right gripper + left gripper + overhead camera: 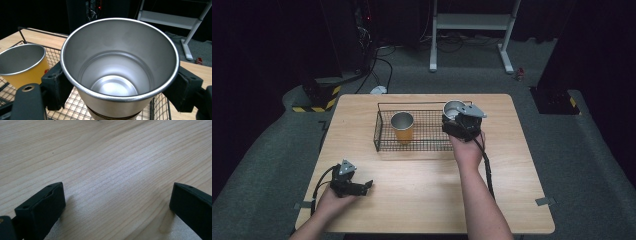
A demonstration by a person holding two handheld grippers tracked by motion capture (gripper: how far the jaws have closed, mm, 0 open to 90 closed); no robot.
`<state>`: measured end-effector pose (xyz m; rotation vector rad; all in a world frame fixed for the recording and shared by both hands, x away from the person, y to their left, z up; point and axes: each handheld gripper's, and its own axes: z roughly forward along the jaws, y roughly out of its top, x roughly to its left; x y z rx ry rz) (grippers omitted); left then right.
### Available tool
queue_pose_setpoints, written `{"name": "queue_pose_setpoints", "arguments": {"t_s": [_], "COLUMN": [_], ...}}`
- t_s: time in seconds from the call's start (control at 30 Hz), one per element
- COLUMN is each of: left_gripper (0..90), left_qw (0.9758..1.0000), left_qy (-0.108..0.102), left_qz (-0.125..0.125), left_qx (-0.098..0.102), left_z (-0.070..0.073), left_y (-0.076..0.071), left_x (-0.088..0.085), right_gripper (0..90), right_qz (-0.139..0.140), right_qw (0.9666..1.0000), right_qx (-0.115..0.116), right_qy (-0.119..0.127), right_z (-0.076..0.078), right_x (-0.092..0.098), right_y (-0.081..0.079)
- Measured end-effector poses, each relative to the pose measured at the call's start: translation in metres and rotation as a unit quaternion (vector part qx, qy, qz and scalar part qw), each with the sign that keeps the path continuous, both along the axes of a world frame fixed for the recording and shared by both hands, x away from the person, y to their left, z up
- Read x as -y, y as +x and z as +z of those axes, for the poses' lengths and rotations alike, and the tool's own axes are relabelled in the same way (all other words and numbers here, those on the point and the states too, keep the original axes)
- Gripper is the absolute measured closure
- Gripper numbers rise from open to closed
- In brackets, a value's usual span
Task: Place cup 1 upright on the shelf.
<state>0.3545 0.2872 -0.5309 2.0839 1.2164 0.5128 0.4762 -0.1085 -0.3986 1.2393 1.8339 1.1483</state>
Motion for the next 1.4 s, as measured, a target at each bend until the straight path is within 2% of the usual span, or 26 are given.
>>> {"name": "queue_pose_setpoints", "arguments": {"t_s": [0.13, 0.33, 0.73, 1.13, 1.4], "left_gripper": [0.6, 0.7, 0.7, 0.7, 0.7], "left_qw": [1.0000, 1.0000, 1.0000, 1.0000, 1.0000], "left_qy": [0.001, 0.002, 0.000, 0.000, 0.000], "left_qz": [0.000, 0.000, 0.001, 0.001, 0.001], "left_qx": [0.000, 0.001, 0.000, 0.000, 0.000], "left_z": [0.000, 0.000, 0.000, 0.000, 0.000], "left_y": [0.000, 0.000, 0.000, 0.000, 0.000], "left_x": [0.000, 0.000, 0.000, 0.000, 0.000], "right_gripper": [18.4, 18.4, 18.5, 18.4, 18.4], "right_qz": [0.003, 0.007, 0.016, 0.008, 0.003], "right_qw": [1.0000, 0.9999, 0.9997, 0.9991, 0.9978], "right_qx": [0.002, -0.005, -0.017, -0.041, -0.065], "right_qy": [0.003, -0.011, -0.003, -0.010, -0.011], "right_z": [0.002, 0.001, 0.001, -0.014, -0.027], "right_x": [-0.004, -0.013, -0.022, -0.030, -0.033], "right_y": [0.005, 0.013, 0.021, 0.033, 0.041]}}
